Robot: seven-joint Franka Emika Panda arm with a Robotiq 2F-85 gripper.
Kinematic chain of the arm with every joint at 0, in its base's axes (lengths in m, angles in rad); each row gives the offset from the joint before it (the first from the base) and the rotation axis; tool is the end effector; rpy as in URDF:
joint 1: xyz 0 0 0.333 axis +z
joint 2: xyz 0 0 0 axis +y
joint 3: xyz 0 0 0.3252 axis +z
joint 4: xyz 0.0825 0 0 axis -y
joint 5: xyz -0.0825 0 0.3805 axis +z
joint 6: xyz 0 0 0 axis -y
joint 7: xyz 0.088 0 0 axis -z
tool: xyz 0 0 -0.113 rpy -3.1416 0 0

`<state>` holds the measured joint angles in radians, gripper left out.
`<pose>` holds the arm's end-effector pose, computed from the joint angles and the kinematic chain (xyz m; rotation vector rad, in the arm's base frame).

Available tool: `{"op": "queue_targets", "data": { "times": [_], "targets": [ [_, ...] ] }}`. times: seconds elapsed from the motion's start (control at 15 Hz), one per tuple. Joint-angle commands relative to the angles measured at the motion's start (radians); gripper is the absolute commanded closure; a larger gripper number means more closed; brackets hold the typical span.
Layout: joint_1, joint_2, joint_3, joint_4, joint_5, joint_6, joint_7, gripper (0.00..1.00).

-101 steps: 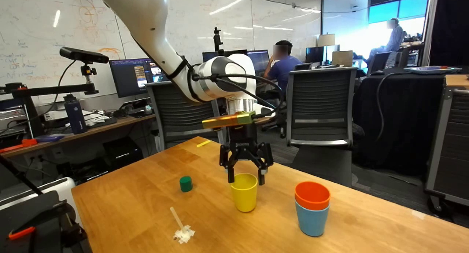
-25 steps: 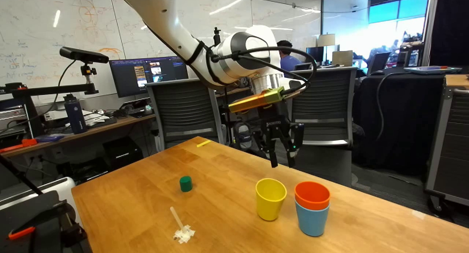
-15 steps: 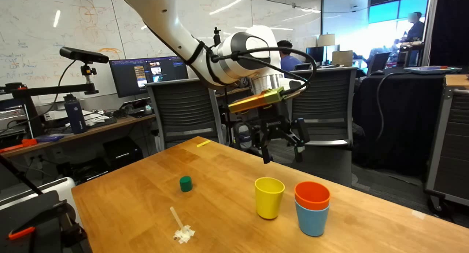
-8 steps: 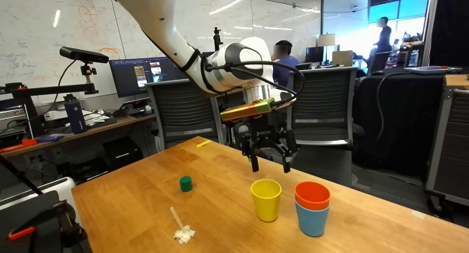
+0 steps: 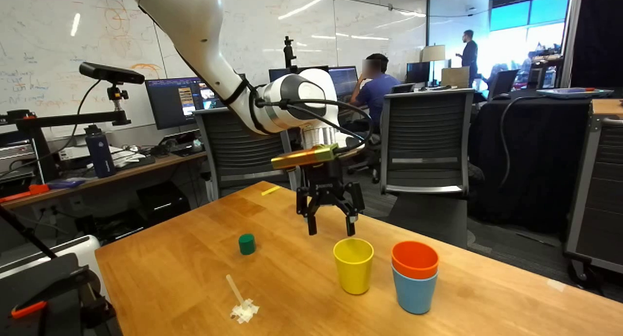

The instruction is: Put the orange cup into the blue cup then the yellow cup into the orange cup

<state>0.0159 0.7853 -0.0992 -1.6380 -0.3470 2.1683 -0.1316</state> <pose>0.6574 -0.0639 0.1458 2.7769 0.4231 -0.4095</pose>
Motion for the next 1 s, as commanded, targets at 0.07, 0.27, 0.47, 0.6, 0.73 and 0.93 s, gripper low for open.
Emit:
{"op": "queue_targets", "data": {
  "times": [0.07,0.27,0.47,0.6,0.73,0.93],
  "targets": [
    [-0.001,-0.011,-0.004,-0.024,-0.017,0.000,0.003,0.00],
    [-0.007,0.002,-0.006,-0.026,-0.017,0.005,0.002,0.00],
    [-0.011,0.021,-0.011,-0.021,-0.019,0.009,0.000,0.00],
    [-0.013,0.037,-0.015,-0.016,-0.021,0.011,0.001,0.00],
    [-0.015,0.053,-0.019,-0.011,-0.022,0.012,0.001,0.00],
    [-0.021,0.068,-0.021,-0.010,-0.025,0.036,-0.008,0.26]
  ]
}}
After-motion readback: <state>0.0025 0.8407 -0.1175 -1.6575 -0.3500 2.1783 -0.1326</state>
